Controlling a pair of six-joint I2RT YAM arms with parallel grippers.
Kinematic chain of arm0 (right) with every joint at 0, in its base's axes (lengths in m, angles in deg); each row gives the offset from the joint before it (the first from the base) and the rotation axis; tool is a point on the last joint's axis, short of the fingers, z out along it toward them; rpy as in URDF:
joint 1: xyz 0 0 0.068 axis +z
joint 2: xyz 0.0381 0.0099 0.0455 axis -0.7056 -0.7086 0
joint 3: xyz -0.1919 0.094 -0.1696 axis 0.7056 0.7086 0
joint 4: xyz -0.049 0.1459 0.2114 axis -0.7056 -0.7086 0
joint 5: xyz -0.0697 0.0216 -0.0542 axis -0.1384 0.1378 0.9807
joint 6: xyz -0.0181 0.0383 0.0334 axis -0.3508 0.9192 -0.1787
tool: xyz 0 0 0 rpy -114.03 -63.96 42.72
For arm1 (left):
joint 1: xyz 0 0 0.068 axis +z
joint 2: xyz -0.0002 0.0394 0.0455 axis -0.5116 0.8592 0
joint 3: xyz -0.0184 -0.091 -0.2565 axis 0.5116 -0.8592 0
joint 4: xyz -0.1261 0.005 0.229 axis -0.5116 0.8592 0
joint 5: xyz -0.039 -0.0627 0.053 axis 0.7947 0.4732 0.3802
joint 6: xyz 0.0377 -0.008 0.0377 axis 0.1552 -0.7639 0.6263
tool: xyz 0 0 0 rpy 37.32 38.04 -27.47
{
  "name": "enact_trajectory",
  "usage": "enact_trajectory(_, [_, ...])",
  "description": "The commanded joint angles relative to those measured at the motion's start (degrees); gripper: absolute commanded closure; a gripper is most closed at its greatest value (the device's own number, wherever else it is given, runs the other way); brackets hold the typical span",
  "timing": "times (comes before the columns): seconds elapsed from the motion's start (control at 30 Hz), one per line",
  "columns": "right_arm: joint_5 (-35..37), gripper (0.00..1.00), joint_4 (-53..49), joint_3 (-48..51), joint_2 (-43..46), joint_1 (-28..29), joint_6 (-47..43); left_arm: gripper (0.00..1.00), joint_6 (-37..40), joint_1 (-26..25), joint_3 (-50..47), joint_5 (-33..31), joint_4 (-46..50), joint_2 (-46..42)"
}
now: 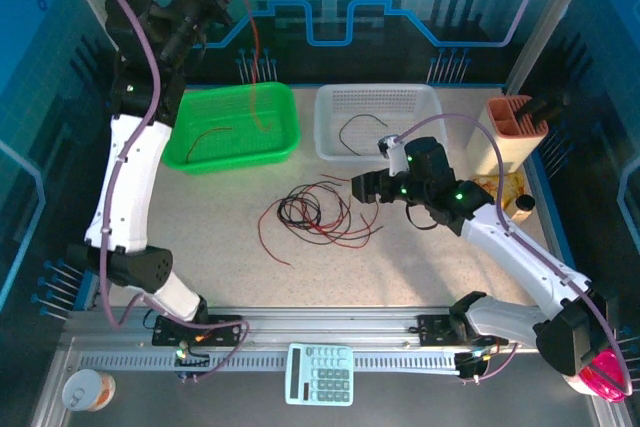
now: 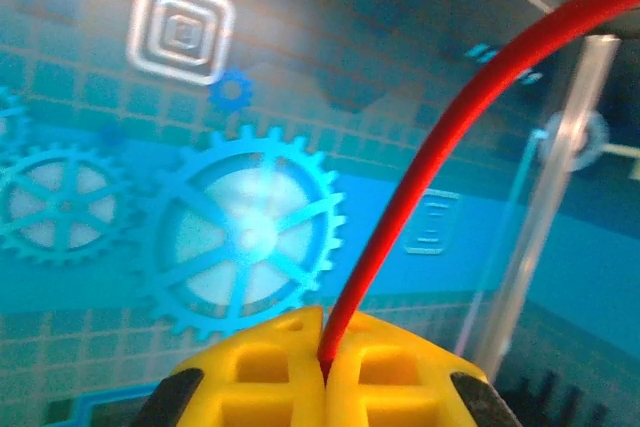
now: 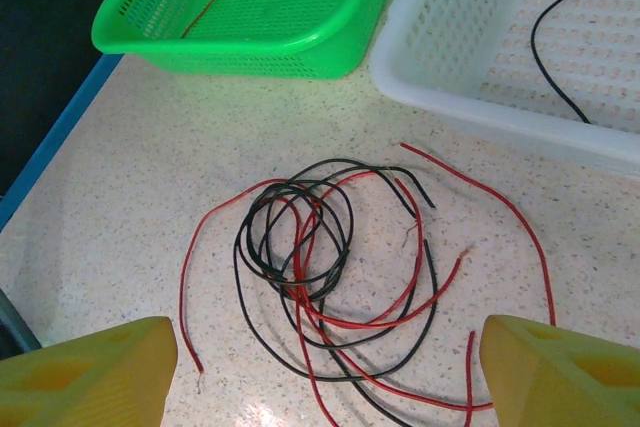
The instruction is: Untangle the cables
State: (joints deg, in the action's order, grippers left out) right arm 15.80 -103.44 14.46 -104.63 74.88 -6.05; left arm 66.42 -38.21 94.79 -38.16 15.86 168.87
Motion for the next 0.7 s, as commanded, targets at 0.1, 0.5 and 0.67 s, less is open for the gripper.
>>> enact_trajectory(0.1, [-0.9, 0.20, -2.1, -1.3, 2.2, -1.2, -0.8, 1.00, -2.2, 6.4, -8.9, 0.2, -6.9, 2.8])
enact_trajectory(0.5, [-1.6, 0.20, -2.0, 0.2, 3.9, -1.2, 0.3, 1.00, -4.4, 12.5, -29.3, 5.7, -4.6, 10.0])
enact_trajectory(0.67, [-2.0, 0.20, -1.3, 0.4, 3.6, -1.2, 0.5, 1.00, -1.5, 12.1, -31.4, 3.9, 3.8, 13.1])
